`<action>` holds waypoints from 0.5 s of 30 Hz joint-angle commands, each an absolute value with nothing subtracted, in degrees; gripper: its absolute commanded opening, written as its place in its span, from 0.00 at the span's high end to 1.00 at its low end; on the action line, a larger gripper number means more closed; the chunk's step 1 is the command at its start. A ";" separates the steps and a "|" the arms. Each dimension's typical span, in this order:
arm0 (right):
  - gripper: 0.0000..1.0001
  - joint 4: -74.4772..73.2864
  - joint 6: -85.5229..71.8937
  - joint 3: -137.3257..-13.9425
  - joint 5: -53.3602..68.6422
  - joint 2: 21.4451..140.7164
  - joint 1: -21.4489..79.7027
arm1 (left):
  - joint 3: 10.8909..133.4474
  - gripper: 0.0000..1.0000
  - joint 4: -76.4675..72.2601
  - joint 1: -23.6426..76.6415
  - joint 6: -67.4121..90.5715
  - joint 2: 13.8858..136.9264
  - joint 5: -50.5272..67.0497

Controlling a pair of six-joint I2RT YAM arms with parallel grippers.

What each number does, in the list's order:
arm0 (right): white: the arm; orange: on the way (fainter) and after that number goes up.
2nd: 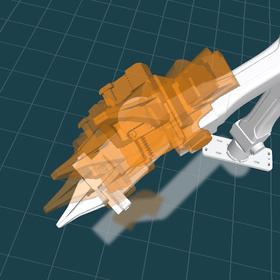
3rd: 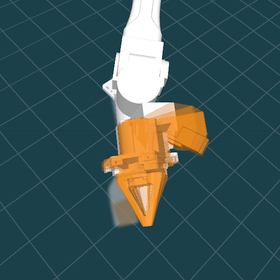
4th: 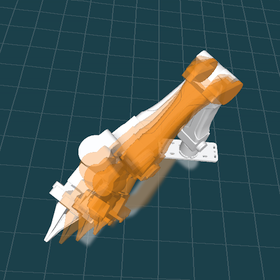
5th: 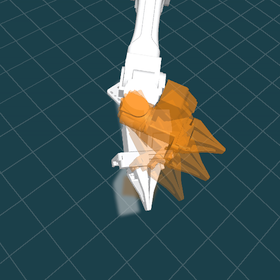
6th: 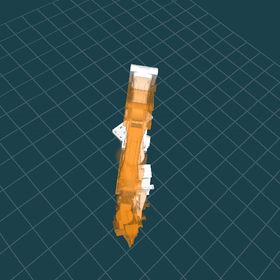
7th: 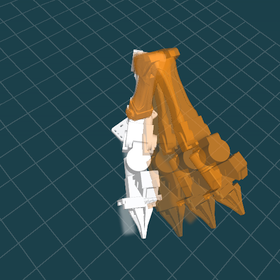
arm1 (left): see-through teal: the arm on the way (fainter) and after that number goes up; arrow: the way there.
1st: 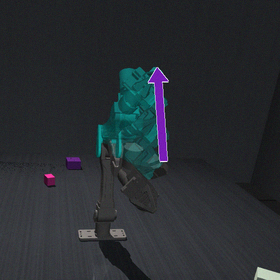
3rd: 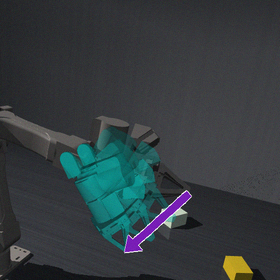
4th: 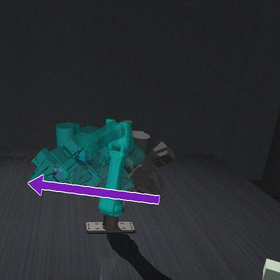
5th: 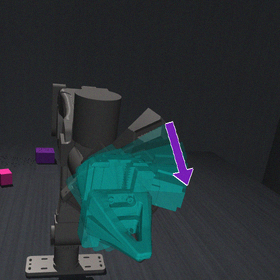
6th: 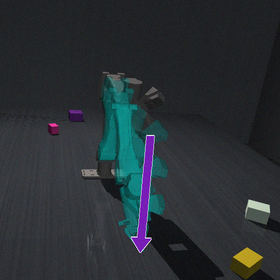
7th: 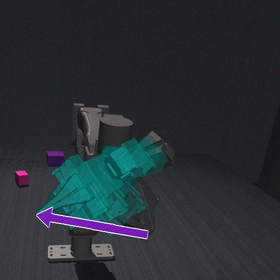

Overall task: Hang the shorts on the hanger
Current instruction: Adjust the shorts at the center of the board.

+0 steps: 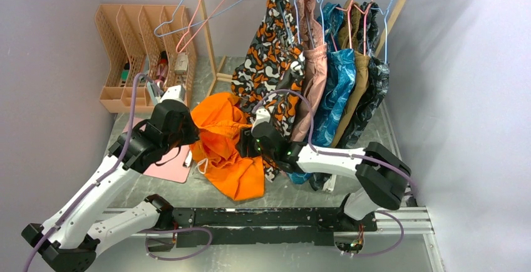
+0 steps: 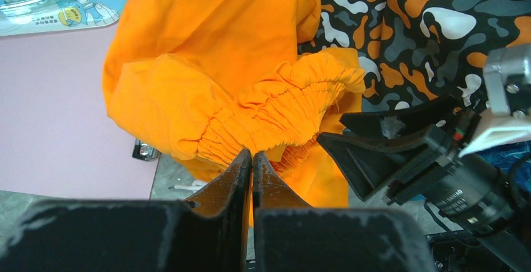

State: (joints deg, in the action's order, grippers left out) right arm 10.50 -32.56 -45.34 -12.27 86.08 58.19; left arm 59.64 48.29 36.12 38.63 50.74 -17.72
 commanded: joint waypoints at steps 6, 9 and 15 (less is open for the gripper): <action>0.45 12.73 -33.87 -49.62 -10.09 91.64 57.66 | 60.85 0.93 46.96 36.29 38.63 48.87 -18.98; 0.45 10.81 -33.64 -50.65 -9.05 93.37 57.59 | 60.66 0.93 46.92 36.30 38.53 48.79 -19.07; 0.78 6.41 -33.52 -49.46 -14.58 90.95 57.59 | 61.70 0.93 48.12 36.30 38.24 48.46 -20.21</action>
